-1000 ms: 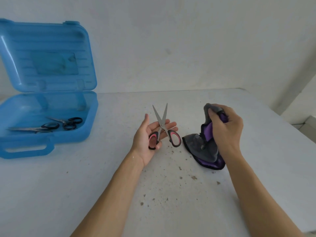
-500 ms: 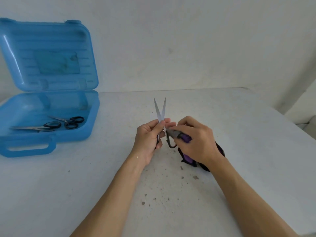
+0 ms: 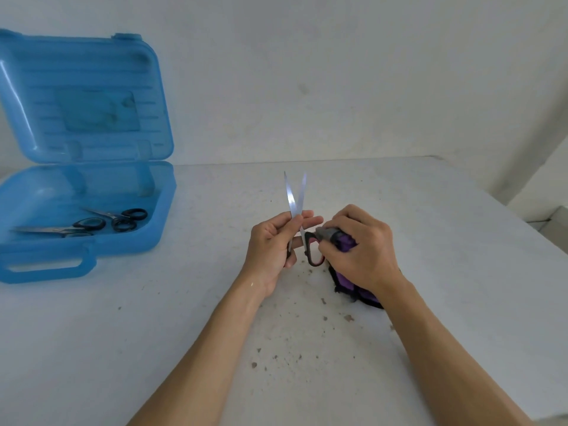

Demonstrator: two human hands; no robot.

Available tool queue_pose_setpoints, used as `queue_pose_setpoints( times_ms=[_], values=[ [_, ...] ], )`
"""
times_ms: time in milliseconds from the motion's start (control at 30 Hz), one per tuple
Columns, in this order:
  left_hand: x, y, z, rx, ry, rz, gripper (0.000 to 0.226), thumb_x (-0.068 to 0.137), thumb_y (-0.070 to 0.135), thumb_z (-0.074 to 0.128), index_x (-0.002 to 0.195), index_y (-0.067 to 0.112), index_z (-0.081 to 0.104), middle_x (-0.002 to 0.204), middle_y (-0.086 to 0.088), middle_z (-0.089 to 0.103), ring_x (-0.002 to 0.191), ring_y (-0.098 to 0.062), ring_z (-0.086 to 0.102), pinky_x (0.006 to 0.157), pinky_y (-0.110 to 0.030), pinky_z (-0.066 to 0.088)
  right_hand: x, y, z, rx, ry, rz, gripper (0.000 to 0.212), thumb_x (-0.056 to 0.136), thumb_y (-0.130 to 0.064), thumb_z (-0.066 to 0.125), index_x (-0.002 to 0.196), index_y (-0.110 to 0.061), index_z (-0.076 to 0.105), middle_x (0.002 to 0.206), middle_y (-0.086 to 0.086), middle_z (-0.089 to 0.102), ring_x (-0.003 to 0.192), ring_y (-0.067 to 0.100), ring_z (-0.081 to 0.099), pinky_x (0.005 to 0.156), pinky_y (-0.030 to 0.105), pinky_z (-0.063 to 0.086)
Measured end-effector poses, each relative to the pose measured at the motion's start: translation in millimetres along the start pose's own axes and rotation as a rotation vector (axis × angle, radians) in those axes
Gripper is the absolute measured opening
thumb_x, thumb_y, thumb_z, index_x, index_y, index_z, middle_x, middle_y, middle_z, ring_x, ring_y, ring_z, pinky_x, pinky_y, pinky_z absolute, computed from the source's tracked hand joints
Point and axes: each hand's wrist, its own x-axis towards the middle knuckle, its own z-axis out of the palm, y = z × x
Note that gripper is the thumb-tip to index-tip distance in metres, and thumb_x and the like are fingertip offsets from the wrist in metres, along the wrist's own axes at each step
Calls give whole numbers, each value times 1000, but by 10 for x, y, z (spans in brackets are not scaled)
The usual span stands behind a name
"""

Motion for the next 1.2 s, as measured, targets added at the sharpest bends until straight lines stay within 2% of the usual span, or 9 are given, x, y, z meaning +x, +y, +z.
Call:
queue_pose_setpoints(
  times_ms=[133,400,500,600,700,767,867,1067,1200],
  values=[
    [30,5,-18,-27,23,-9,22,105,18,56,114,12,75,106,-3,80,77,-13,70,42,-22,25,5,-31,73,99,-115,-1,23,86,-16,78,108,-12,79,97,-2,66,76,16,65,62,34,58],
    [24,49,-51,-60,35,-26,23,106,19,53,120,10,69,115,-1,78,98,-19,77,41,-20,26,-1,71,-38,28,-88,42,17,85,-28,73,91,-13,80,85,-6,64,64,14,60,54,37,54],
    [45,57,-33,-114,30,-74,27,107,22,51,122,10,69,116,0,78,86,-8,74,43,-20,27,-9,-18,34,33,-54,-21,19,85,-19,80,104,-15,80,94,-4,65,71,15,62,55,33,55],
    [51,59,-47,-153,-2,-111,30,108,22,46,123,8,68,118,-2,77,79,-7,70,45,-22,25,-21,-63,107,-38,-156,-99,27,82,-16,83,108,-23,80,99,-4,65,68,13,60,50,30,51],
    [74,67,-75,-168,-26,-138,30,110,21,42,125,7,64,119,-5,77,105,-17,74,46,-21,28,3,9,74,-163,-123,-63,23,77,-15,86,99,-20,82,92,-3,64,61,15,57,44,28,47],
    [89,65,-88,-217,-36,-159,28,111,20,39,125,7,60,120,-8,76,112,-24,73,54,-23,47,3,31,46,-185,-57,-10,17,80,-17,82,97,-17,81,92,-3,64,61,17,58,44,29,49],
    [96,66,-98,-322,-57,-181,26,112,19,36,125,7,55,120,-12,76,105,-27,75,76,-35,62,-11,-54,36,-73,33,-26,19,84,-23,73,98,-13,81,92,-1,65,64,18,59,46,34,51],
    [58,138,-107,-336,-70,-199,24,111,17,38,123,8,57,96,-5,80,70,-15,75,54,-23,56,-25,-234,101,29,-79,-145,21,79,-16,78,100,-14,81,98,-1,67,73,14,64,51,33,54],
    [60,163,-125,-316,-79,-202,25,110,14,39,121,6,60,94,-9,77,70,-19,74,55,-29,58,-20,-108,111,-111,-135,-124,24,77,-17,79,101,-17,82,98,-1,67,69,15,63,47,34,53]
  ],
)
